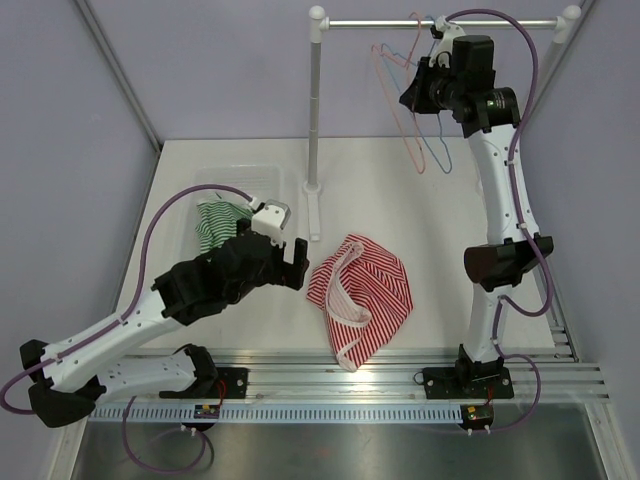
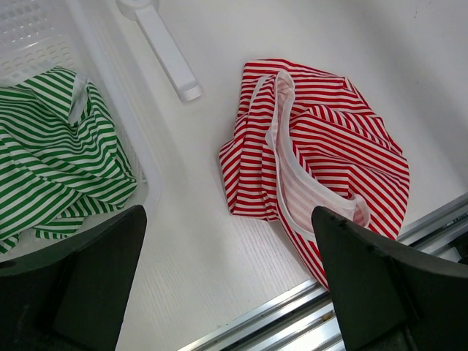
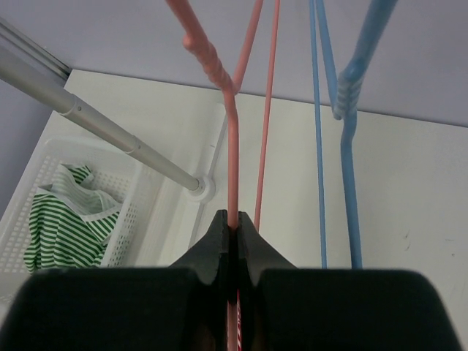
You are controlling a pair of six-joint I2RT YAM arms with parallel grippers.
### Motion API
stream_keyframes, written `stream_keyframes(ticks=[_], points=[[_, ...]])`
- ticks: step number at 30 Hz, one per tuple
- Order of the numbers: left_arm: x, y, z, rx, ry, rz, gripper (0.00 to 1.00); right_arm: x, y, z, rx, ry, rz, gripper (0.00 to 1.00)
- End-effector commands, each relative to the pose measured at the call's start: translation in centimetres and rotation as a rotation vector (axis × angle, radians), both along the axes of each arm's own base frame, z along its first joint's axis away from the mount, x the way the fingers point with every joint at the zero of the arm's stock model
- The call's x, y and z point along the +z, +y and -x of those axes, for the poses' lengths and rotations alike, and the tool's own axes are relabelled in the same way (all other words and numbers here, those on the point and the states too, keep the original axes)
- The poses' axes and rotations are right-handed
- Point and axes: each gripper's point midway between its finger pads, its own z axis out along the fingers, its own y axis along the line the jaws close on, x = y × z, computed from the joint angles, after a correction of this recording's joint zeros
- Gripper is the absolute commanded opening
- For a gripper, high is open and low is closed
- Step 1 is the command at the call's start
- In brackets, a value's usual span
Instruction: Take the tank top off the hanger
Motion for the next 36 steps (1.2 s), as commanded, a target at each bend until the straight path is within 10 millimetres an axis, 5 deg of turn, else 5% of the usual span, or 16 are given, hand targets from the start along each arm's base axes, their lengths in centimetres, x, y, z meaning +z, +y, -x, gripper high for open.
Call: stream_keyframes(ticks=[1,6,10,12,14,24,33,35,36], points=[[1.6,-0.4,-0.3,0.016,-0.034,0.056,0.99,2.6,-0.1,1.0,0.003,-0.064,-0.024,0.06],[0.4,-2.4,-0.6,-0.019,-0.018,0.066,0.99,3.3,-0.5,2.4,0.001,-0.075,-0.026,0.36],[-1.8,-4.8,-0.9,-0.056,0.007,0.065,0.99,6.1,-0.8,5.4,0.018,-0.117,-0.043,0.53],[-3.7,-6.5,-1.1,-0.094,0.025,0.06,0.99,7.5,-0.9,7.7,0.033,-0.137,-0.057,0.82],[-4.8,-8.3,-1.1,-0.136,0.036,0.068,0.99,8.2,-1.0,9.6,0.052,-0.149,-0.062,0.99],[-14.4,-15.2,-0.6,-0.325,0.199,-0.08,0.99,8.7,-2.5,24.2,0.14,-0.286,-0.124,0.99],[-23.3,-17.4,1.3,-0.332,0.33,-0.233,0.99,7.2,-1.3,30.5,0.296,-0.306,-0.157,0.99],[-24.5,-17.7,1.8,-0.324,0.338,-0.252,0.9,7.2,-1.3,31.1,0.305,-0.313,-0.161,0.99],[-25.1,-17.5,2.1,-0.313,0.352,-0.252,0.68,7.1,-1.3,31.6,0.311,-0.318,-0.162,1.0]])
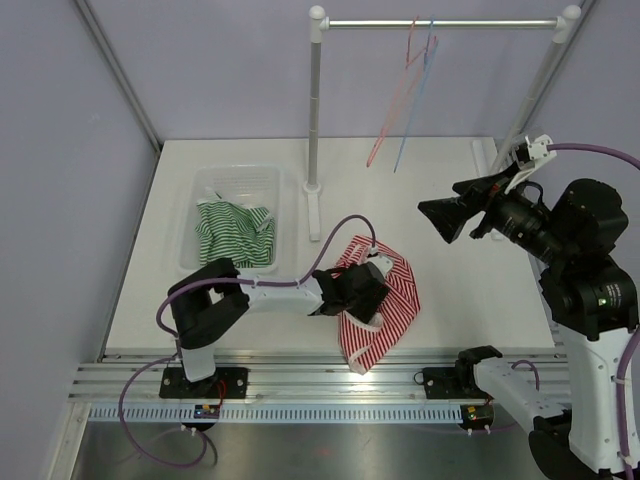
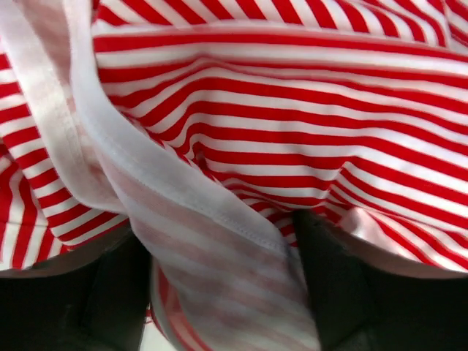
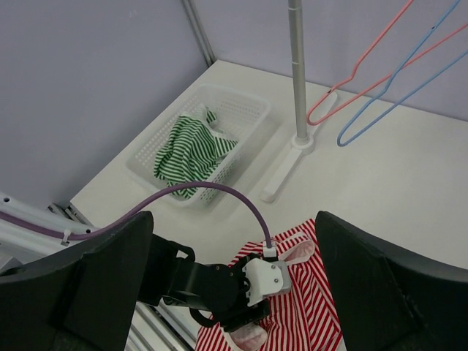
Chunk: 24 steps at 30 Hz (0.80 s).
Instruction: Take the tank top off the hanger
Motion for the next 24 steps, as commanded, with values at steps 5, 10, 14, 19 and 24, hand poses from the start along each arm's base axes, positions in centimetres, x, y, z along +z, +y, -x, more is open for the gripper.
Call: stream_keyframes(ticks=[5,10,14,19,24], points=[[-1.2,-0.6,0.8,0.059,-0.006,0.013,0.0,0.7,0.3,2.3,0.052,-0.058,-0.013,0.99],[4.8,2.0,-1.5,0.187,-0.161,0.041,0.0,0.7,-0.5,2.6,0.009,-0.073,-0.001,0.99],[12.8,5.8,-2.9,0.323,-0.303,0.115,0.0,0.4,-1.0,2.9,-0.021,-0.076,0.003,1.0],[19.5,10.8,-4.0,0.456,-0.43,0.137,0.0,0.6,-1.3,3.2,-0.034,-0.088,0.001,0.99],[26.0,16.0,-5.9,0.587,-0.534,0.143,0.0,1.3,-1.6,3.6,-0.051,-0.112,-0.011,0.99]])
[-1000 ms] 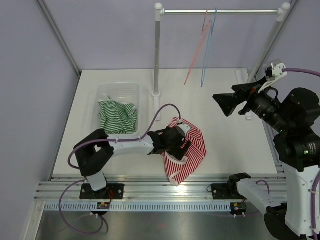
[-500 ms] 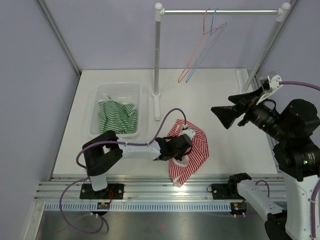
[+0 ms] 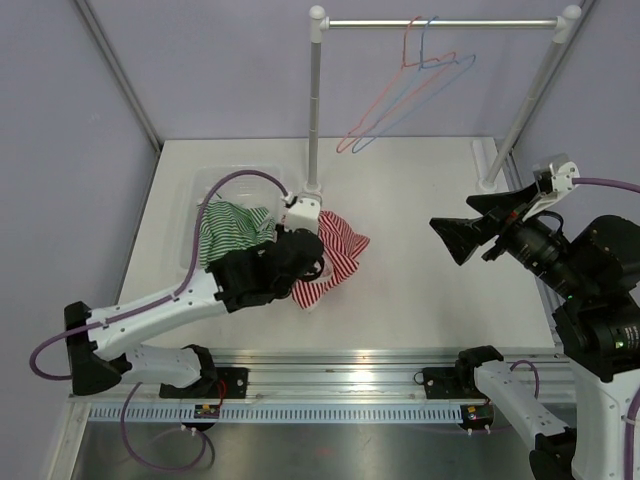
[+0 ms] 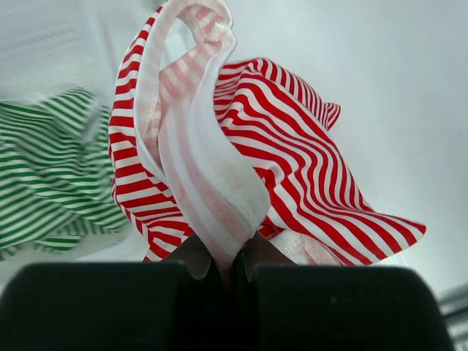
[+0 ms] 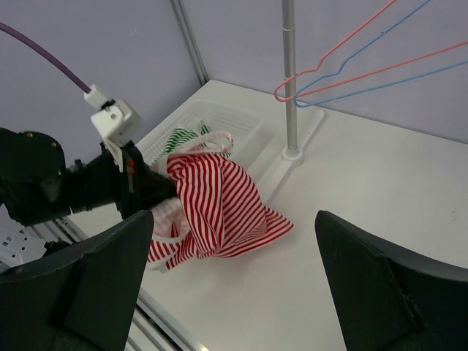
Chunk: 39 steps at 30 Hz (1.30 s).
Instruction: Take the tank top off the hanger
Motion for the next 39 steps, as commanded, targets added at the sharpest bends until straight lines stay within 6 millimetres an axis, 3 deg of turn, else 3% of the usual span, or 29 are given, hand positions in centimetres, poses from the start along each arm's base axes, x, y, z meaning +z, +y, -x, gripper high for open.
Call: stream_keyframes(ticks=[1,3,6,10,11,12,13,14,15,16,17,20,23,26,27,28,29,30,31,34,35,38,39], points=[[5.6,5.8,-2.2,0.193,-0.119,-0.009,0.0,1.1,-0.5,0.3,-0.025,-0.047,-0.006,0.99],[8.2,7.9,-3.3,0.24,-0.154,0.019,0.0,1.2,-0.5,0.5,-0.023,-0.054,-0.007,0.99],[10.5,10.6,-4.6,0.29,-0.162,0.046,0.0,1.0,-0.4,0.4,-0.02,-0.048,-0.006,1.0],[13.4,12.0,-7.4,0.284,-0.149,0.099,0.0,0.7,0.0,0.2,0.002,-0.04,-0.01,0.99],[12.7,11.8,-8.6,0.279,-0.122,0.076,0.0,0.5,0.1,0.1,0.006,-0.037,-0.012,0.99],[12.7,13.3,-9.9,0.31,-0.107,0.073,0.0,0.3,0.2,0.0,0.011,-0.034,-0.012,1.0],[13.5,13.2,-10.4,0.282,-0.095,0.091,0.0,0.2,0.4,0.0,0.026,-0.031,-0.017,0.99],[12.3,13.5,-11.7,0.295,-0.058,0.057,0.0,0.0,0.5,-0.1,0.032,-0.03,-0.018,1.0],[12.6,14.9,-12.6,0.33,-0.056,0.048,0.0,-0.2,0.6,-0.2,0.037,-0.026,-0.016,0.99],[12.0,15.2,-13.0,0.323,-0.028,0.03,0.0,-0.3,0.8,-0.2,0.046,-0.022,-0.016,1.0],[13.1,15.7,-13.5,0.328,-0.041,0.03,0.0,-0.4,0.9,-0.2,0.051,-0.021,-0.017,1.0],[11.9,17.5,-15.4,0.371,0.003,0.006,0.0,-0.5,1.2,-0.2,0.069,-0.023,-0.023,0.99],[9.3,17.6,-17.0,0.362,0.08,0.03,0.0,-0.6,1.5,-0.2,0.089,-0.022,-0.027,1.0],[4.3,17.2,-18.8,0.339,0.212,0.047,0.0,-0.7,1.8,-0.2,0.106,-0.016,-0.034,1.0],[3.0,18.3,-19.6,0.364,0.251,0.057,0.0,-0.6,1.8,0.0,0.113,-0.017,-0.037,1.0],[-0.5,18.1,-20.4,0.349,0.36,0.062,0.0,-0.5,1.9,0.2,0.123,-0.019,-0.039,1.0],[-2.1,19.5,-21.0,0.367,0.411,0.074,0.0,-0.4,2.0,0.3,0.13,-0.018,-0.041,0.99],[-3.8,19.6,-21.1,0.36,0.484,0.078,0.0,-0.3,2.1,0.6,0.142,-0.022,-0.044,1.0],[-7.0,19.6,-21.6,0.357,0.568,0.073,0.0,-0.2,2.2,0.8,0.147,-0.025,-0.044,0.99],[-11.5,21.2,-21.7,0.392,0.678,0.022,0.0,-0.2,2.3,1.5,0.163,-0.03,-0.05,1.0],[-13.8,21.8,-21.6,0.404,0.738,0.014,0.0,-0.2,2.3,1.7,0.166,-0.033,-0.053,1.0],[-16.7,22.4,-21.2,0.427,0.801,0.01,0.0,-0.5,2.4,1.9,0.175,-0.023,-0.058,1.0],[-16.7,22.1,-21.2,0.415,0.813,0.023,0.0,-0.5,2.5,2.0,0.181,-0.021,-0.062,0.99]])
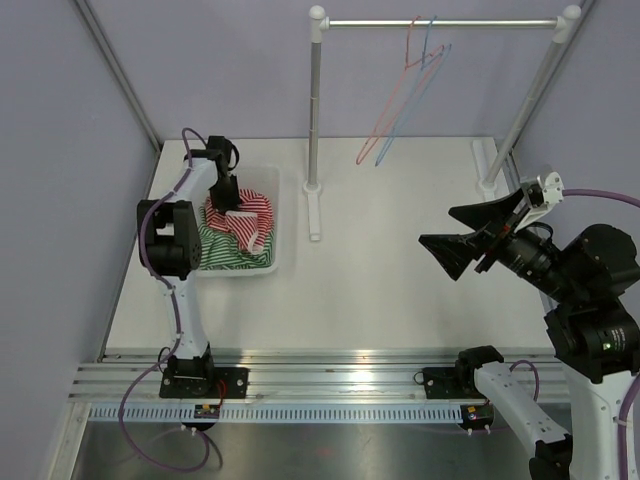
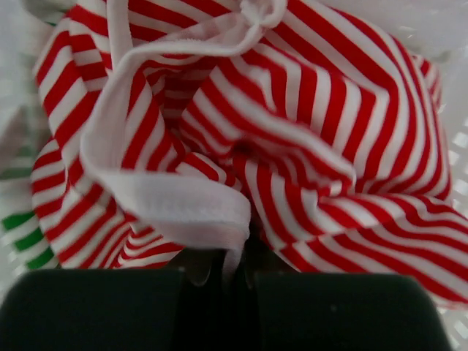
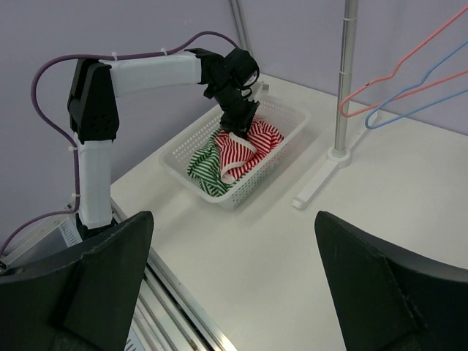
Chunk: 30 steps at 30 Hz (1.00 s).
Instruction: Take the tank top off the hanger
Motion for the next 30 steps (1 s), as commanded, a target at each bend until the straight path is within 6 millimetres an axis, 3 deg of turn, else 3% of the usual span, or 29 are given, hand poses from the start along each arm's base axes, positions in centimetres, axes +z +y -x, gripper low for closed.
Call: stream_keyframes(ticks=[1,4,5,7,8,10,11,13,14,15,16,17,18,19,21,22,23,24,30], points=[[1.8,-1.0,0.3,-0.025,0.0,0.06,0.0,0.5,0.4,0.5,0.035,-0.019,-0.022,0.99],[5.1,-1.3,-0.3,-0.035,-0.09,0.077,0.02,0.3,0.2,0.2,0.016,-0.008,-0.021,1.0],[7.7,-1.3,-0.5,-0.04,-0.145,0.078,0.09,0.3,0.1,0.2,0.006,-0.005,-0.02,1.0],[10.6,-1.5,-0.6,-0.063,-0.205,0.089,0.3,-0.1,-0.2,-0.3,-0.026,0.017,-0.026,0.99],[12.8,-1.6,-1.0,-0.073,-0.254,0.094,0.45,-0.3,-0.3,-0.5,-0.033,0.026,-0.026,0.99],[16.3,-1.7,-0.1,-0.094,-0.315,0.096,0.61,-1.1,-0.6,-1.1,-0.06,0.054,-0.016,0.99],[17.5,-1.5,0.1,-0.094,-0.339,0.088,0.73,-1.4,-0.7,-1.1,-0.069,0.058,-0.011,0.99],[21.0,-0.6,1.3,-0.073,-0.406,0.046,0.82,-2.1,-1.2,-1.7,-0.113,0.086,0.001,1.0],[22.3,-0.3,1.8,-0.061,-0.434,0.034,0.99,-2.4,-1.5,-1.9,-0.133,0.096,0.004,1.0],[23.2,0.5,2.6,-0.032,-0.449,0.001,0.99,-2.3,-2.2,-2.3,-0.186,0.101,0.0,0.99],[26.1,0.7,4.3,-0.016,-0.524,0.0,0.99,-2.8,-2.6,-2.3,-0.215,0.133,0.005,0.99],[27.3,0.6,5.2,-0.016,-0.569,-0.007,0.99,-2.9,-3.1,-2.4,-0.247,0.143,0.005,0.99],[27.2,1.4,5.7,0.014,-0.6,-0.059,0.99,-2.9,-4.1,-2.6,-0.308,0.15,0.003,1.0],[30.8,1.2,8.4,0.013,-0.717,-0.074,0.99,-3.3,-4.7,-2.5,-0.342,0.16,0.013,0.99],[32.8,2.6,10.6,0.082,-0.81,-0.157,0.99,-3.8,-6.5,-3.1,-0.447,0.169,0.041,0.99],[31.6,2.9,11.8,0.093,-0.799,-0.18,0.99,-4.5,-7.1,-3.1,-0.479,0.197,0.065,0.99],[33.6,2.9,14.3,0.1,-0.889,-0.178,0.99,-4.8,-7.6,-3.2,-0.51,0.207,0.087,1.0],[33.9,3.7,15.5,0.13,-0.918,-0.212,0.99,-5.0,-9.0,-3.5,-0.584,0.211,0.112,1.0],[32.8,5.5,22.4,0.143,-1.031,-0.223,0.99,-9.3,-12.8,-4.0,-0.772,0.334,0.288,1.0]])
